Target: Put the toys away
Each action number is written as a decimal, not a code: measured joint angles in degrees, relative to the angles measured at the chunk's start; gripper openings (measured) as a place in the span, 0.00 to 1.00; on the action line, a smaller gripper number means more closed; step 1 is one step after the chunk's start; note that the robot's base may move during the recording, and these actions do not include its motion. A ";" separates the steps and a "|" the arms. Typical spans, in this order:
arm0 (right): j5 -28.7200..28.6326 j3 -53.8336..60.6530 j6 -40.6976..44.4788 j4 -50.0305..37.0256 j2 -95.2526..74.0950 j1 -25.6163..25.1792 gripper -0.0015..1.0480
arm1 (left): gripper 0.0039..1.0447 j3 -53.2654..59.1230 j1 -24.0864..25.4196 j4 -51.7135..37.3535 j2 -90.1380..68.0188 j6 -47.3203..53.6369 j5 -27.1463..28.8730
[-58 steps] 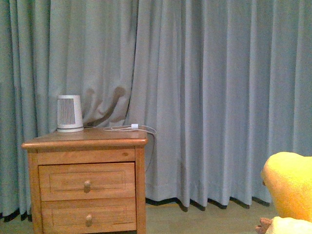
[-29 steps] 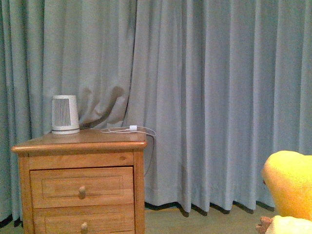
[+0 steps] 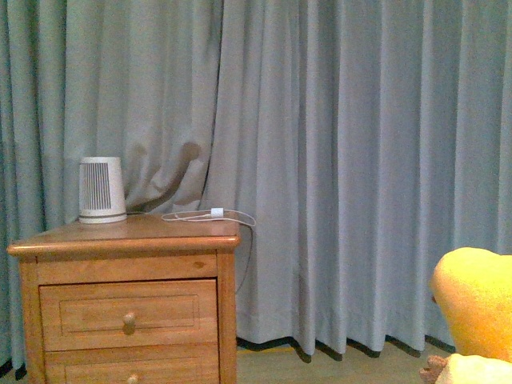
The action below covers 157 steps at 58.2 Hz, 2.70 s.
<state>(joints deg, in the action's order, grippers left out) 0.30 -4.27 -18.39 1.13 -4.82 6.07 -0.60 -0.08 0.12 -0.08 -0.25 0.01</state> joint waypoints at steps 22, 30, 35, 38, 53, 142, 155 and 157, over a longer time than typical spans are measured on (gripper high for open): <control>-0.33 0.00 0.00 0.00 0.00 0.07 0.18 | 0.95 0.00 0.04 0.00 0.00 0.00 0.24; -0.04 0.00 0.00 0.00 0.00 0.07 0.18 | 0.95 0.00 0.02 0.00 0.00 0.00 0.17; -0.07 0.04 0.00 0.00 0.00 0.04 0.18 | 0.95 0.00 0.02 0.00 0.00 0.00 -0.04; 0.37 0.02 -0.02 -0.02 0.04 0.04 0.18 | 0.95 0.00 0.02 -0.04 0.00 0.02 -0.15; 0.07 0.02 0.00 0.00 0.02 0.07 0.18 | 0.95 0.00 0.02 0.00 -0.02 0.00 0.07; 0.15 0.07 0.00 0.00 0.00 0.04 0.18 | 0.95 0.00 0.00 0.00 -0.02 0.00 0.02; 0.61 0.07 0.00 0.00 0.02 -0.02 0.18 | 0.95 0.00 -0.04 0.00 -0.02 0.00 -0.28; 0.31 0.07 0.00 0.00 0.02 -0.02 0.18 | 0.95 0.00 -0.04 0.00 -0.02 0.02 -0.17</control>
<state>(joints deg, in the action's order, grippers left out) 0.60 -4.21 -18.39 1.13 -4.80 6.04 -0.60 -0.12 0.12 -0.10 -0.23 -0.16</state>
